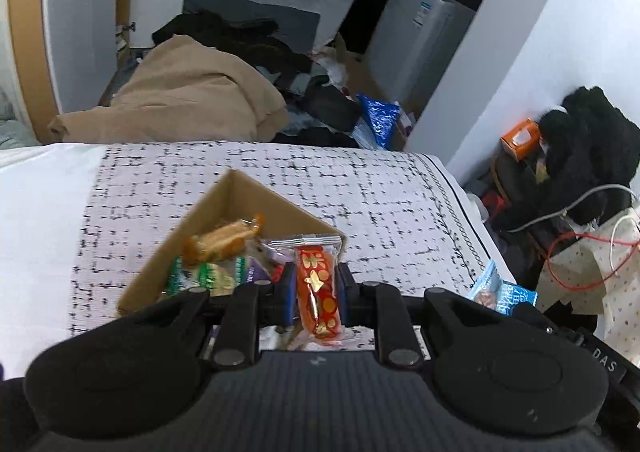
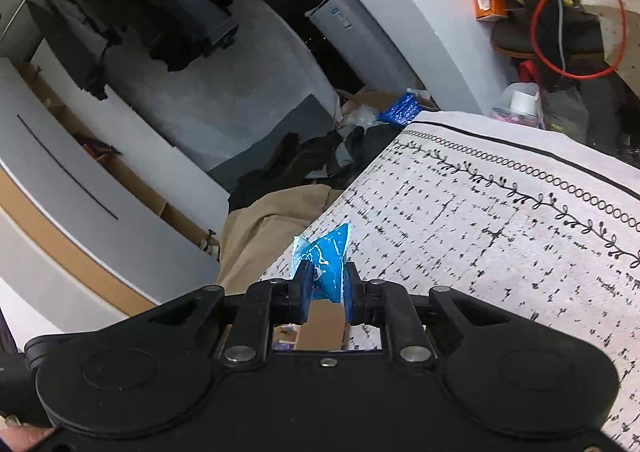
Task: Organize snacks
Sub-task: 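Carry the blue packet and orange candy into the box and release both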
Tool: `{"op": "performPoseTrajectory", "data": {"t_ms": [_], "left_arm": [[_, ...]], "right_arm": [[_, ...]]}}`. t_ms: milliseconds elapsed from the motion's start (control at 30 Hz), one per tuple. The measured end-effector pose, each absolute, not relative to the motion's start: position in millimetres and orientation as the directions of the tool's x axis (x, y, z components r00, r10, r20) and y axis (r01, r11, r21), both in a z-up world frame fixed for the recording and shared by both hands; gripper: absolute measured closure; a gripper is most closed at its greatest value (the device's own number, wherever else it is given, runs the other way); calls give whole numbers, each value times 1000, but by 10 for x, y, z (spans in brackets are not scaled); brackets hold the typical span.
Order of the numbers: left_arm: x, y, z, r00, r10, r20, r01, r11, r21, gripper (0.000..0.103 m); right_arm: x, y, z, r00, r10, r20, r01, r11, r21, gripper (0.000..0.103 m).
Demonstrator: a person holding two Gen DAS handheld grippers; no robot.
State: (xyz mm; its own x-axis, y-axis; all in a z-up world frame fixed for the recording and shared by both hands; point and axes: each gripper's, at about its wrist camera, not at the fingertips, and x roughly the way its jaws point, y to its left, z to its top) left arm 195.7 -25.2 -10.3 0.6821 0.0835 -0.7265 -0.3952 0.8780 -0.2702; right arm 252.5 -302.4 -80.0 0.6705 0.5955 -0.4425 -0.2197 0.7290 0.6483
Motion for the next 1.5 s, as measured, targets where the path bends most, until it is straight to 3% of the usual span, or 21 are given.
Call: {"op": "performPoseTrajectory", "data": {"t_ms": [1167,1500], "left_arm": [[1772,779,-506,577,93,-811,-535,793,-290,83],[1782,1017,-426,568,86,-819,-531,798,-285,72]], "right_arm": [[2367,-1701,-917,496,672,-550,-375,737,562,87],[2522,-1463,-863,519,669,-532,-365,736,569,87]]}}
